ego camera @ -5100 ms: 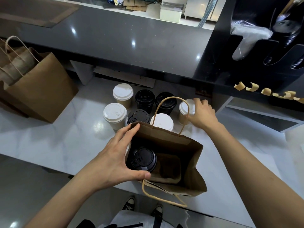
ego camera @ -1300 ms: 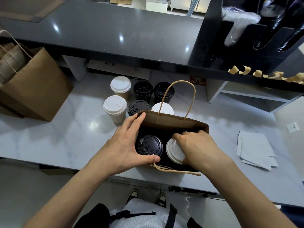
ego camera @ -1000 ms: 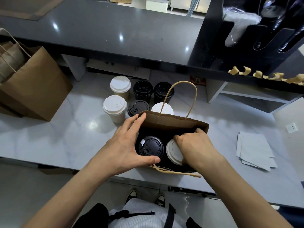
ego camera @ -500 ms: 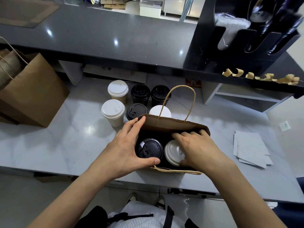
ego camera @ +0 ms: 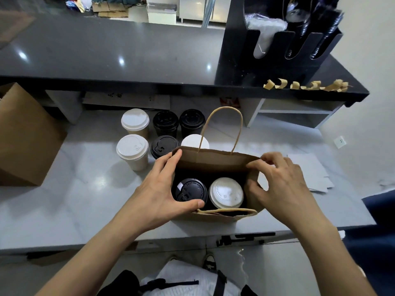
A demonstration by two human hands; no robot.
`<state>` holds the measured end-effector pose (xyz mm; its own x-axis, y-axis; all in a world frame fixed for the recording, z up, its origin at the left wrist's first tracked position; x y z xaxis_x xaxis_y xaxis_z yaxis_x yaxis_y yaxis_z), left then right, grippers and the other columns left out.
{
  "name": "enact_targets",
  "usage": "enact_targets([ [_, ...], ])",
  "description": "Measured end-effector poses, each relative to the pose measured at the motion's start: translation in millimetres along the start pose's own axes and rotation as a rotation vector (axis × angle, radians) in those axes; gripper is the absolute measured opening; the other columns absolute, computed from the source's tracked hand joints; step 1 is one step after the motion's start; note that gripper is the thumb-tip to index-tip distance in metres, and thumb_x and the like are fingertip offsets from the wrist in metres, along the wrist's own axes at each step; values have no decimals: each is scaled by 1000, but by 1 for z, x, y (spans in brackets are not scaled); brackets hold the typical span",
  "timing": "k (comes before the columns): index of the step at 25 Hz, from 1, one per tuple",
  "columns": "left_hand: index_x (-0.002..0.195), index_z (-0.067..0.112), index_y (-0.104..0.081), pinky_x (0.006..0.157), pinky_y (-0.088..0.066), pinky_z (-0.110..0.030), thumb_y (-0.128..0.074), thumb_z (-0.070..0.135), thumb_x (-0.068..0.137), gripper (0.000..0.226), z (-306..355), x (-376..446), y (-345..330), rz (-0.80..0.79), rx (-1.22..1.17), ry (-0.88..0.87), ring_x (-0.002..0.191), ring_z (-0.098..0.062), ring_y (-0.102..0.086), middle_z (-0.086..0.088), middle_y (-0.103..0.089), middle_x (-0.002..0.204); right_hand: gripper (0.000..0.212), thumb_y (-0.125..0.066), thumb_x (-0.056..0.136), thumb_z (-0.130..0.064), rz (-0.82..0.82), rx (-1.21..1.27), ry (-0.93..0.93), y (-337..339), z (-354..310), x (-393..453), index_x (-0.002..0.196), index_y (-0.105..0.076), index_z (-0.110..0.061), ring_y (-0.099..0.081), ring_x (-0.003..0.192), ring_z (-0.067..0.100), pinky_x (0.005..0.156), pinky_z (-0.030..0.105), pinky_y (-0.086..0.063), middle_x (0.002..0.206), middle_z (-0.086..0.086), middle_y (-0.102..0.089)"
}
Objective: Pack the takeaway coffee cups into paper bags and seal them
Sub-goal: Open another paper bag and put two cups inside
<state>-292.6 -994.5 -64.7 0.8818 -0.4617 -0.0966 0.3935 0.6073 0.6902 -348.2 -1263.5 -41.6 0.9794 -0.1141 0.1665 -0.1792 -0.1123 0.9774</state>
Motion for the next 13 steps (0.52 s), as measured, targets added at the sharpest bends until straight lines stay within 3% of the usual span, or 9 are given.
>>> enact_targets([
  [4,158,43,-7,116,-38,-41,-68,83,56,126,3,1,-4,-25,5,-58,144,-4,-30,28,-11,157,43,-65,91,-21,-60,85,-122,1,7,-19,134,-62,-19,-58,113,27,96,43,-44,128,0,-62],
  [13,159,42,-8,119,-34,-37,-67,84,54,128,28,17,-29,-92,-2,-120,145,-2,-27,28,-13,156,48,-62,91,-13,-82,132,-238,13,39,-39,139,-59,-17,-57,118,26,100,42,-44,134,1,-61],
])
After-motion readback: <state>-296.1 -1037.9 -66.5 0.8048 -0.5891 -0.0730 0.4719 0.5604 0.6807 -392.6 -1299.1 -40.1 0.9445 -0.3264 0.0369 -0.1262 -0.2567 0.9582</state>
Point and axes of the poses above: each hand's wrist, its own x-axis towards the middle knuckle, its own y-axis out of the back of the hand, z = x × y, the point moved 4 cm from there along x, towards the middle knuckle
